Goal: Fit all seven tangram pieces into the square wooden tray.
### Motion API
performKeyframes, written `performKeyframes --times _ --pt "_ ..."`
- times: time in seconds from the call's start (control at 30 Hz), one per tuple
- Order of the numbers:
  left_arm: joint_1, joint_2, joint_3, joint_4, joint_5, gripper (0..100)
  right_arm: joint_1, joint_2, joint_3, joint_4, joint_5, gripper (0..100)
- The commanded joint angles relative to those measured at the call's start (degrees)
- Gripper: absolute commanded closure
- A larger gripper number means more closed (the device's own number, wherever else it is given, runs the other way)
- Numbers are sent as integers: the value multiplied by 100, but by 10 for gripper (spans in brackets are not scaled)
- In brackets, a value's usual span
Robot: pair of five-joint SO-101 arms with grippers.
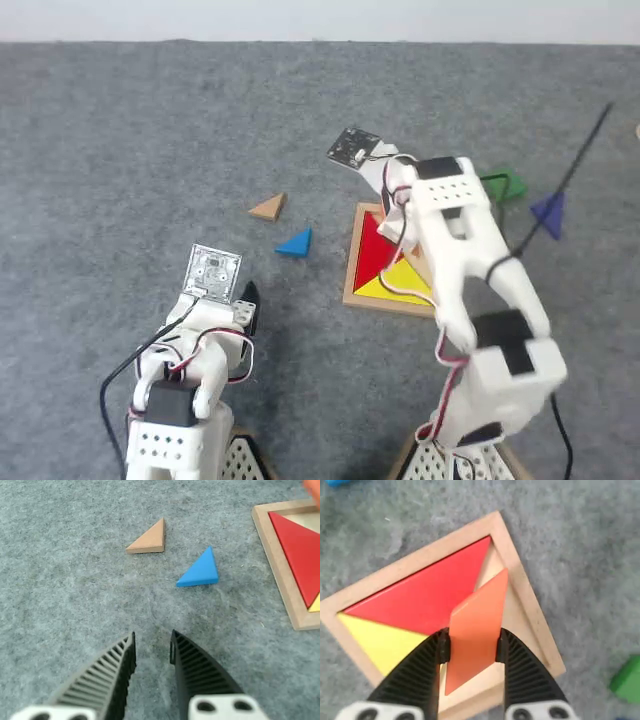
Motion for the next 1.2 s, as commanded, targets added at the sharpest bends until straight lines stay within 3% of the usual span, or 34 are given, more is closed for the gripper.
performKeyframes --times 0.0,0.33,0.97,1.17 --pt "35 -79 -66 18 44 892 -57 382 -659 -101 70 986" --pt "35 -79 -66 18 44 892 -145 1086 -1046 -66 88 935" --pt "35 -79 -66 18 44 892 -75 1051 -1081 330 1178 922" --pt "35 -79 -66 18 44 892 -4 1042 -1090 321 1178 787"
